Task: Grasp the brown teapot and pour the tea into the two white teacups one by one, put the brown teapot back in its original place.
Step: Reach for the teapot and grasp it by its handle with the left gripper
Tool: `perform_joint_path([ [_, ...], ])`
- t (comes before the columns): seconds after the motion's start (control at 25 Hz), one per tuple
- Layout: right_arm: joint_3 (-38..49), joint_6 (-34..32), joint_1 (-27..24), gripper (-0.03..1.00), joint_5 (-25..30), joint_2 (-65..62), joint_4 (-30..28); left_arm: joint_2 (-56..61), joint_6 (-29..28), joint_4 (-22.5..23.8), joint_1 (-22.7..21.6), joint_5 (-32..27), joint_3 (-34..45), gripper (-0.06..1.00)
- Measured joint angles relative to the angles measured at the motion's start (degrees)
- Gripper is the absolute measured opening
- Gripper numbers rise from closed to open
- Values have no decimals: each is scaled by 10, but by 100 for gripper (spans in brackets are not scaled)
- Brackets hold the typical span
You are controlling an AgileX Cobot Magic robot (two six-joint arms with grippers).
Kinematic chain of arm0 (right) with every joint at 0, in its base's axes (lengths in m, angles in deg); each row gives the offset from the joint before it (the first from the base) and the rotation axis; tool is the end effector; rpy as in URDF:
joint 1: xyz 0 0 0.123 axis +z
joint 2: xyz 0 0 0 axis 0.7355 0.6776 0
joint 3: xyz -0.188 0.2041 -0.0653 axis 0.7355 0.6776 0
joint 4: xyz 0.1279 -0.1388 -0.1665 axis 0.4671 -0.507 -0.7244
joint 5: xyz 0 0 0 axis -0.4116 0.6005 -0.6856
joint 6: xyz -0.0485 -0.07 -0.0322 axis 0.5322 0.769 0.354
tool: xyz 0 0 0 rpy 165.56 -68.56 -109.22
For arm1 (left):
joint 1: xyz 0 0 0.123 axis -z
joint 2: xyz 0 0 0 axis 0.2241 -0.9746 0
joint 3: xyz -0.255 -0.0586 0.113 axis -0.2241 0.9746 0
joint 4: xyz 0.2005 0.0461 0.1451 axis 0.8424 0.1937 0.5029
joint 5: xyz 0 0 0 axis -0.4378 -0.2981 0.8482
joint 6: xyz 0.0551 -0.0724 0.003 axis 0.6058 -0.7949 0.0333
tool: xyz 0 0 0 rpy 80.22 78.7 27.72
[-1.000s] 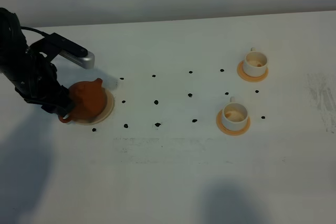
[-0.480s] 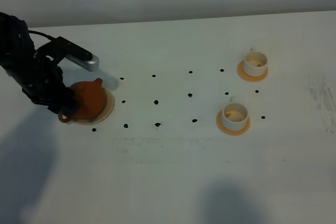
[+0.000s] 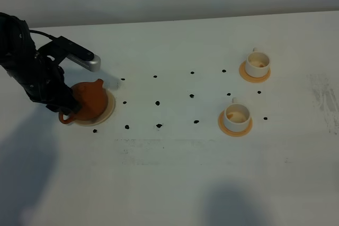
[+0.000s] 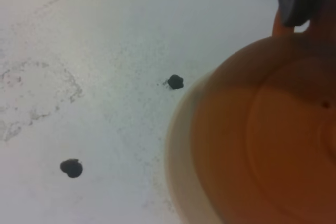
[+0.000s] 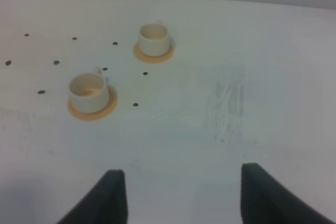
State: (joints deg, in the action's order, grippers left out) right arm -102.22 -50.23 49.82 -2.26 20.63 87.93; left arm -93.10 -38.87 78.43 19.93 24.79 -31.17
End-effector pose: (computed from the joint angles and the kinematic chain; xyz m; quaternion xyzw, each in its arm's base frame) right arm -0.0112 0.0052 0.2778 -0.0403 0.8608 0.0338 0.5062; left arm 0.3724 -0.0461 0.1769 0.3147 0.9402 0.0232 0.1281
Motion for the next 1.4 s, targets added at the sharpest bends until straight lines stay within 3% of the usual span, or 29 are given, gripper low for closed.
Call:
perform_joint_path([
  [0.72,0,0,0,47,0,0,0,-10,0,0,2,-5,0,33],
  [0.88,0,0,0,47,0,0,0,-10,-1,0,2,-5,0,24],
  [0.96,0,0,0,47,0,0,0,-10,-8,-1,2,-6,0,13],
  [1.4,0,0,0,47,0,0,0,-10,-12,0,4,-7,0,12],
])
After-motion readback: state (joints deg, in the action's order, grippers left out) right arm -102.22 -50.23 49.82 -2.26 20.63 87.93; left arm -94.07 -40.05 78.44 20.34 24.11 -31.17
